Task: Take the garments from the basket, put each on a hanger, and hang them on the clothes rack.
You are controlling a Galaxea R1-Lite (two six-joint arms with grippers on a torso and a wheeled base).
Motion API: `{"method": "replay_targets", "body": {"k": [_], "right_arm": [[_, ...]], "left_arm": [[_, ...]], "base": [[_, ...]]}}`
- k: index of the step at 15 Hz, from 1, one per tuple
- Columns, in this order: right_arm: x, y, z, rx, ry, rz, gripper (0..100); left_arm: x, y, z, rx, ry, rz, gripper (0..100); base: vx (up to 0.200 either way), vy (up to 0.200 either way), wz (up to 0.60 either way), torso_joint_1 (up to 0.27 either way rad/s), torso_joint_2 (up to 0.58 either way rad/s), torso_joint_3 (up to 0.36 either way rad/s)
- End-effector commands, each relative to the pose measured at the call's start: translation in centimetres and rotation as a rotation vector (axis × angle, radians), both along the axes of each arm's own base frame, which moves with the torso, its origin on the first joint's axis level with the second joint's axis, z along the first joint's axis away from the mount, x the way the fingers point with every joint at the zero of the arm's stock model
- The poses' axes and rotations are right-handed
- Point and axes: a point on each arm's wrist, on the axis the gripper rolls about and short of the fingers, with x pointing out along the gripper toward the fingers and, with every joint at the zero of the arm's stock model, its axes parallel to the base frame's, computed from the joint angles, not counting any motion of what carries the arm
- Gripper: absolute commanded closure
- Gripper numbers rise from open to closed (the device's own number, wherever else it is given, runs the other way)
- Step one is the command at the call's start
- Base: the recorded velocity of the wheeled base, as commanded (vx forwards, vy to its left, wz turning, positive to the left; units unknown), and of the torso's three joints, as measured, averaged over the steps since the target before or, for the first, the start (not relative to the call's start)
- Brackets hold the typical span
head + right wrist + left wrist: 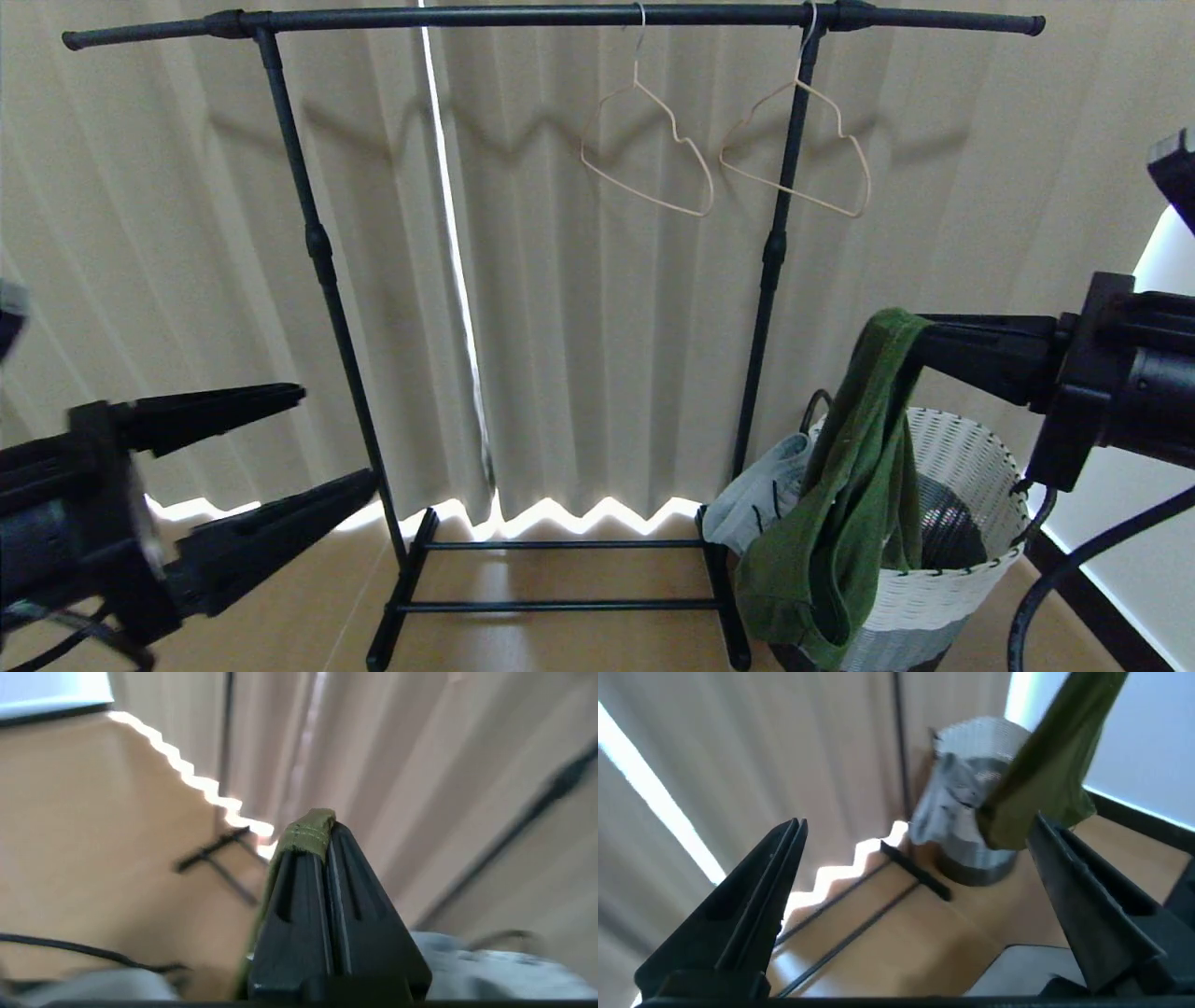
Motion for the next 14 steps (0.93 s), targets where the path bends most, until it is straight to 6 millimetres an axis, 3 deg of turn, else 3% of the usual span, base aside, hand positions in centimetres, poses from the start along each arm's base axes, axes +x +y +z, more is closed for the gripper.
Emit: {"method": "replay_targets", "body": {"k": [1, 3, 6, 7, 8, 14], "right_arm": [[1.1, 1.2, -0.2, 0.018, 0.036, 0.032, 100], [0.7, 2.1, 0.4, 0.052, 0.041, 0.128, 100], [1.5, 3.5, 0.6, 0.061, 0.037, 0.16, 100], [1.5, 3.5, 0.6, 0.061, 0.037, 0.16, 100], [1.8, 3.7, 0.6, 0.074, 0.031, 0.16, 100], [1.6, 4.0, 0.5, 0.074, 0.034, 0.174, 100]], "left_arm": [[4.4, -6.5, -2.9, 0.049, 0.137, -0.171, 0], [3.1, -10.0, -2.0, 0.002, 0.172, -0.304, 0], [4.5, -14.3, -2.6, 0.008, 0.213, -0.261, 0], [4.5, -14.3, -2.6, 0.008, 0.213, -0.261, 0], [4.4, -16.6, -3.3, -0.028, 0.253, -0.246, 0], [6.8, -20.3, -7.1, -0.091, 0.225, -0.172, 0]], "base": [[0.0, 0.0, 0.0, 0.0, 0.0, 0.0], [0.0, 0.0, 0.0, 0.0, 0.0, 0.0], [0.0, 0.0, 0.0, 0.0, 0.0, 0.0], [0.0, 0.0, 0.0, 0.0, 0.0, 0.0], [0.0, 0.0, 0.0, 0.0, 0.0, 0.0], [0.0, 0.0, 0.0, 0.0, 0.0, 0.0]]}}
